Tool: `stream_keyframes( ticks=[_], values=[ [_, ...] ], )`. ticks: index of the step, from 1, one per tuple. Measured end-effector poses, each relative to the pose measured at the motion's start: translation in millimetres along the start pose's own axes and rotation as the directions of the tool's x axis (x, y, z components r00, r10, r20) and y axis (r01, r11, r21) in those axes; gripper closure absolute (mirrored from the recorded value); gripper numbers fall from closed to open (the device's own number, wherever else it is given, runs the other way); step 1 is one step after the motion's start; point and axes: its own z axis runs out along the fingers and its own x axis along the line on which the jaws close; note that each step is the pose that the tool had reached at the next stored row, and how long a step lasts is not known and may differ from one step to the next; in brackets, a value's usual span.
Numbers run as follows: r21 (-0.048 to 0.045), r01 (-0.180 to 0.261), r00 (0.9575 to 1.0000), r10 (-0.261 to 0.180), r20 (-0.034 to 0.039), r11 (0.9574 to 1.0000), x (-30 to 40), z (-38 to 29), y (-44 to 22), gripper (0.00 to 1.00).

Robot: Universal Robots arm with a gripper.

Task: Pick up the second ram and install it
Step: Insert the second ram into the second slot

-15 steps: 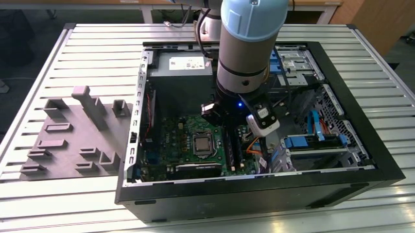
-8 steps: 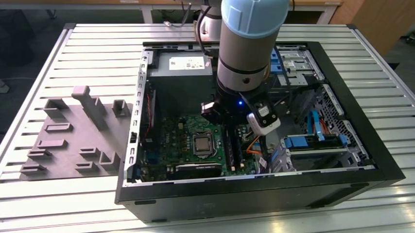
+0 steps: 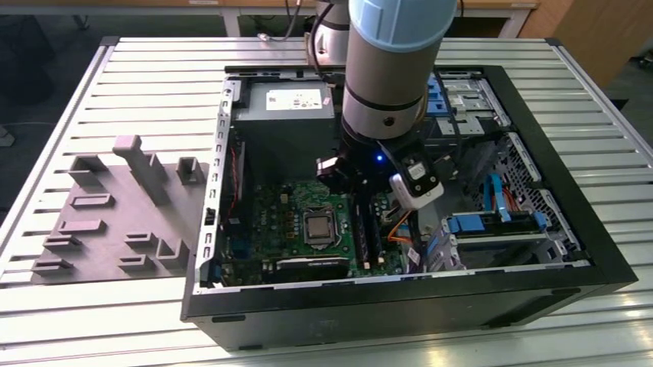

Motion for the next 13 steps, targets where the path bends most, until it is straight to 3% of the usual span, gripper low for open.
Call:
stream_keyframes(
  ticks=[13],
  values=[
    [-0.0002,0.000,1.0000,0.000,0.0001,1.0000,-0.2,-5.9,0.3,0.75]
  ],
)
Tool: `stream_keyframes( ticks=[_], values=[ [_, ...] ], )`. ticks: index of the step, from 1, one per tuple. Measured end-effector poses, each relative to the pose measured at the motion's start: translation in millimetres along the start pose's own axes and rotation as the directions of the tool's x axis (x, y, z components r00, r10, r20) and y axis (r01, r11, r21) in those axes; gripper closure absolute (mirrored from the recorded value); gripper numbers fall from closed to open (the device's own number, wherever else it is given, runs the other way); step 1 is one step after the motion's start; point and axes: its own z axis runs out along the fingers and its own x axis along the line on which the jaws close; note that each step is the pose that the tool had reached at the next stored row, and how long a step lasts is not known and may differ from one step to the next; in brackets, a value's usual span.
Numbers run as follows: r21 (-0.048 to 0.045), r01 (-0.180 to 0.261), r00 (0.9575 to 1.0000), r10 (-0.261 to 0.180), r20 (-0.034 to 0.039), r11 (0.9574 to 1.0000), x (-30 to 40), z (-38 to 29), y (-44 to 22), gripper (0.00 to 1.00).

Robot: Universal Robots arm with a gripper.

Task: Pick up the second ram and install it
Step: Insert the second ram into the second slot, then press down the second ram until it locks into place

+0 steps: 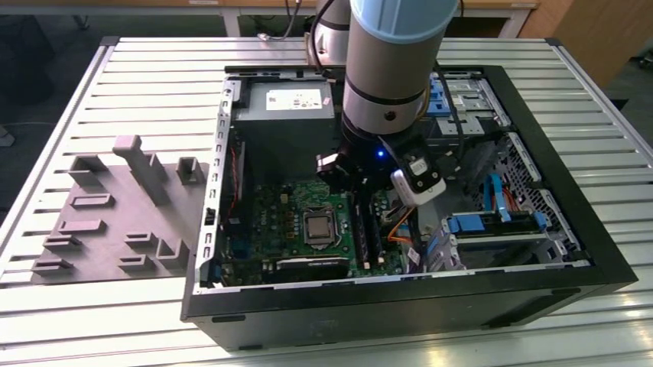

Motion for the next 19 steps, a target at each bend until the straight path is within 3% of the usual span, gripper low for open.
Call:
stream_keyframes(
  ticks=[10,12,19],
  values=[
    [0.0002,0.000,1.0000,0.000,0.0000,1.0000,0.0,-0.2,0.0,0.76],
    [0.0002,0.000,1.0000,0.000,0.0000,1.0000,0.0,-0.3,0.0,0.89],
    [0.0002,0.000,1.0000,0.000,-0.0001,1.0000,0.0,-0.8,0.0,0.89]
  ],
)
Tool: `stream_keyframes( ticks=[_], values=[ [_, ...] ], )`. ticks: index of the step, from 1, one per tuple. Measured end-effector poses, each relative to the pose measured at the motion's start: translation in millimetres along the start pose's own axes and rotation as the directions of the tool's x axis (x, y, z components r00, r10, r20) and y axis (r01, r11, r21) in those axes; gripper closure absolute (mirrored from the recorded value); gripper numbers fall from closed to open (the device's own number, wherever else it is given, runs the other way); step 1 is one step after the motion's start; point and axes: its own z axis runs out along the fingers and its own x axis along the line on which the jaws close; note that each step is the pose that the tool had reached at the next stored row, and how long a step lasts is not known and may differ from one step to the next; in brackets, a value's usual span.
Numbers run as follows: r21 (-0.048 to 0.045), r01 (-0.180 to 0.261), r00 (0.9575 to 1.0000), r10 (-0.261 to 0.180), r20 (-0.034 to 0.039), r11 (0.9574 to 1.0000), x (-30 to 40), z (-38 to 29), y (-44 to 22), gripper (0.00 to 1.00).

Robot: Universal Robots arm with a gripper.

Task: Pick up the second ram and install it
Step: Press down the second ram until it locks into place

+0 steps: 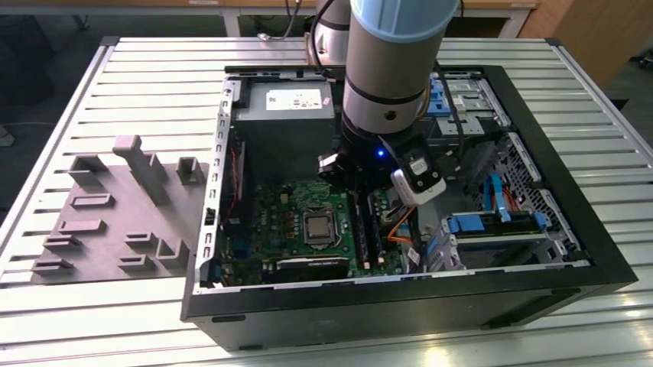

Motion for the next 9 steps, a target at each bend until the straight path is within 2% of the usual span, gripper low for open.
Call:
stream_keyframes(
  ticks=[9],
  values=[
    [0.0001,0.000,1.0000,0.000,0.0000,1.0000,0.0,0.0,2.1,0.89]
  ],
)
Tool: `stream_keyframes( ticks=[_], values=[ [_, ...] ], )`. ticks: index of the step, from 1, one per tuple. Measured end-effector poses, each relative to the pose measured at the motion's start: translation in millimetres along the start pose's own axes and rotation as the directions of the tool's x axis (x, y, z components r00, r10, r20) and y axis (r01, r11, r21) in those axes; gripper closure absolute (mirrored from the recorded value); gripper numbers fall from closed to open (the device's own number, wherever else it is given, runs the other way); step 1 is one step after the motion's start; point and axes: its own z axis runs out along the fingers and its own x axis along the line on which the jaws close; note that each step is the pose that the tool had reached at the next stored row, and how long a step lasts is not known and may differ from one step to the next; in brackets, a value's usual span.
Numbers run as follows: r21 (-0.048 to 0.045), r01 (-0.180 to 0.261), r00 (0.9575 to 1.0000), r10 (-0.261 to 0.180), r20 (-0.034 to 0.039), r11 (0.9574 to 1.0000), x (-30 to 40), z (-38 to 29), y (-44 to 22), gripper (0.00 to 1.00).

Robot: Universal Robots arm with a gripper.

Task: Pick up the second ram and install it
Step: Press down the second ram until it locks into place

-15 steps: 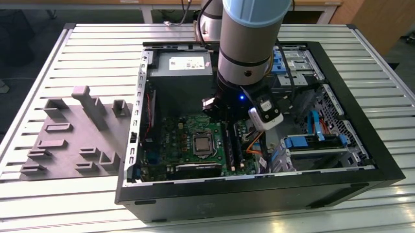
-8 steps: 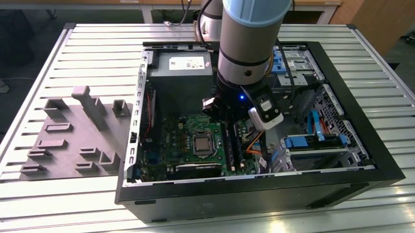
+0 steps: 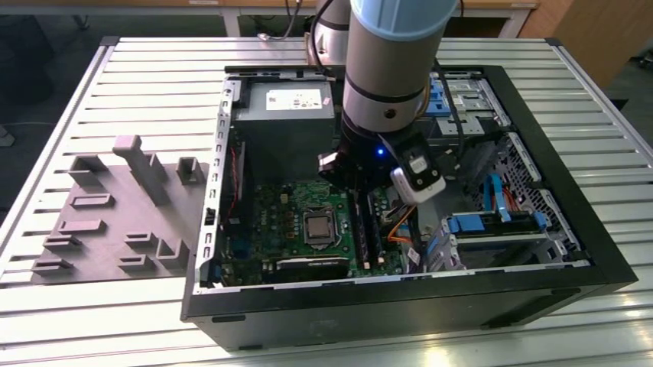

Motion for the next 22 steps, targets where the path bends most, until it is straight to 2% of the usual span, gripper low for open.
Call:
stream_keyframes(
  ticks=[22],
  values=[
    [-0.0001,0.000,1.0000,0.000,0.0000,1.0000,0.2,0.3,5.9,0.89]
  ],
)
